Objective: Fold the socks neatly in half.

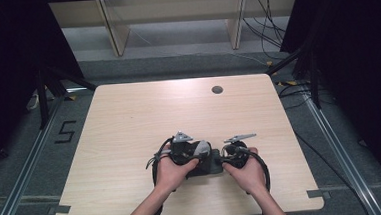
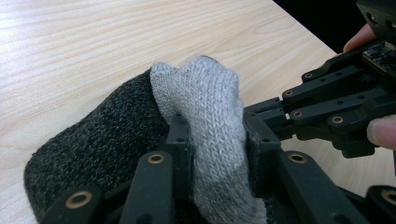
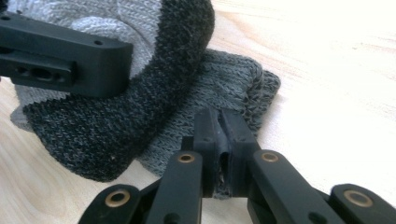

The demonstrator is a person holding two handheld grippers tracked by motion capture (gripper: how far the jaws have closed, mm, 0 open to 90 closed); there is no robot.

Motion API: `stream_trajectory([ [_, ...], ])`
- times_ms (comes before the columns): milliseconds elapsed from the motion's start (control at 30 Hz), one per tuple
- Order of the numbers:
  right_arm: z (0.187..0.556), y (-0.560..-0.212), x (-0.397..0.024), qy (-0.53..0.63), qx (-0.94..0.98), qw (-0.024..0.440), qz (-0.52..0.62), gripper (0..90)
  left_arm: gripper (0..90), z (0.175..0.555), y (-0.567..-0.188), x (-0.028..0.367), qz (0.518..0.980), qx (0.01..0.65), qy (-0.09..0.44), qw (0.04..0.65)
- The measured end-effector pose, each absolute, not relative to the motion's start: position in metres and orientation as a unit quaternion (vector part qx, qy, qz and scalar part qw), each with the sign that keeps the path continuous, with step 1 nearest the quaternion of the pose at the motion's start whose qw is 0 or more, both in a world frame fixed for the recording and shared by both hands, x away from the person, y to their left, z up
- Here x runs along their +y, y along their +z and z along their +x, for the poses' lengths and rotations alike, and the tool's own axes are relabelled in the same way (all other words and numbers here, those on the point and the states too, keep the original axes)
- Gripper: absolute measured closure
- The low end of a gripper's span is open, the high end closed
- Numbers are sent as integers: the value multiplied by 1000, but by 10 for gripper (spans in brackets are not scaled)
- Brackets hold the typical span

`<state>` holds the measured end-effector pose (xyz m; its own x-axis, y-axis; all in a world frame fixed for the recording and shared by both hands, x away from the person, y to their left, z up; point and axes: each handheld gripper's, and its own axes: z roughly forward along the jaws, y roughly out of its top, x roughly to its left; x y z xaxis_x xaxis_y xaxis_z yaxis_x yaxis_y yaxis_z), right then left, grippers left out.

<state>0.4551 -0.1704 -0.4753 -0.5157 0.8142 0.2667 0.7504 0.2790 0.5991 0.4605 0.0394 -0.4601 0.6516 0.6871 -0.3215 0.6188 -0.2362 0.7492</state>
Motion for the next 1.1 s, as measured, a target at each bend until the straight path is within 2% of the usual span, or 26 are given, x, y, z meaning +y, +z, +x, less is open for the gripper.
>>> stream_trajectory([
  [233,455,-475,-170,349,798,31,491,842,675,460,-462,36,791,413,45,449],
  [400,454,-464,-173,355,799,29,485,719,658,460,-462,35,782,420,45,457],
  [433,452,-460,-174,354,794,45,492,705,651,460,-462,34,781,422,48,458],
  [600,448,-443,-186,377,780,50,497,669,619,459,-460,34,788,415,49,453],
  [933,441,-421,-206,390,755,50,524,630,424,455,-449,28,770,400,45,495],
  [1100,442,-421,-210,409,750,52,517,615,391,451,-437,35,762,395,51,510],
])
